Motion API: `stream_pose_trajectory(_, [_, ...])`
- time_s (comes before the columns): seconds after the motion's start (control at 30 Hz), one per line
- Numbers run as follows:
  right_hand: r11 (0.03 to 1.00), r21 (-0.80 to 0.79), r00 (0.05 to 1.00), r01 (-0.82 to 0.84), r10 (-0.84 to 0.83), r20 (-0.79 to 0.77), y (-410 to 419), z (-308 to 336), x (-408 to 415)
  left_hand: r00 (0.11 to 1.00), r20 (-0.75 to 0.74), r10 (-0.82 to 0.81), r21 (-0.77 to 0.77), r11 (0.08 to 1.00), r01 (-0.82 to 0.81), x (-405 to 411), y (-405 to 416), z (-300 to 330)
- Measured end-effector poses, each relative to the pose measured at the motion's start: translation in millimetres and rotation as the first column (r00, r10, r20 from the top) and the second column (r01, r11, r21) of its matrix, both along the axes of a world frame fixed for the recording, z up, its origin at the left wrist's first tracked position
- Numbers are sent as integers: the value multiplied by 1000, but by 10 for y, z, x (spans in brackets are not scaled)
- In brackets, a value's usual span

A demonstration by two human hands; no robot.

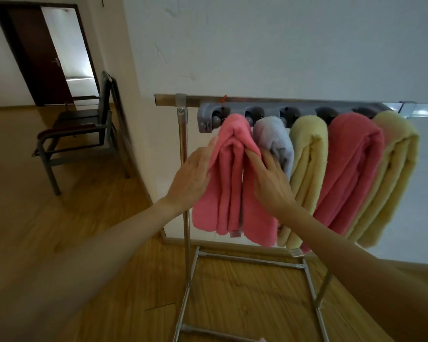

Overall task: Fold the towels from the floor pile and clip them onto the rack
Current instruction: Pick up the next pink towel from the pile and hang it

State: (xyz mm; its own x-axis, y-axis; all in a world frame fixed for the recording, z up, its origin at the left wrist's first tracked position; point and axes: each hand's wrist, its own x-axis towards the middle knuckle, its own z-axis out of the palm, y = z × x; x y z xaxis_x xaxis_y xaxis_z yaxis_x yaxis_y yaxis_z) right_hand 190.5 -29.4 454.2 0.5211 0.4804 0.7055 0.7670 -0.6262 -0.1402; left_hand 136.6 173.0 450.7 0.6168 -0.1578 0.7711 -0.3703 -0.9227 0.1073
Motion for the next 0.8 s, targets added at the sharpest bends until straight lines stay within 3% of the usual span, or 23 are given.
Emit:
stream_pose_trajectory(0.1, [997,60,999,-37,37,-2,-24,-46,-17,989,-143,43,-259,963,-79,47,24,-203])
stream_pose_trajectory(0.27, [979,181,995,-96,96,10,-34,-109,-47,857,-515,-10,-296,941,-167,178,201,-369])
stream_pose_trajectory(0.33, [967,235,994,-103,105,3,-38,-142,-48,808,-589,28,-277,932,-233,222,252,-392])
stream_pose_trajectory(0.43, [966,248,997,-75,75,8,-59,-216,-33,852,-486,194,-272,893,-359,258,304,-398])
stream_pose_trajectory(0.57, [973,229,1000,-7,11,-14,-92,-302,-9,894,-353,277,-451,787,-422,227,263,-444])
stream_pose_trajectory(0.67, [979,204,1000,13,-14,4,-125,-345,-3,883,-456,111,-395,864,-312,205,150,-560])
stream_pose_trajectory(0.8, [981,192,999,33,-33,-5,-183,-367,-31,772,-586,-245,-521,844,-128,72,-157,-599])
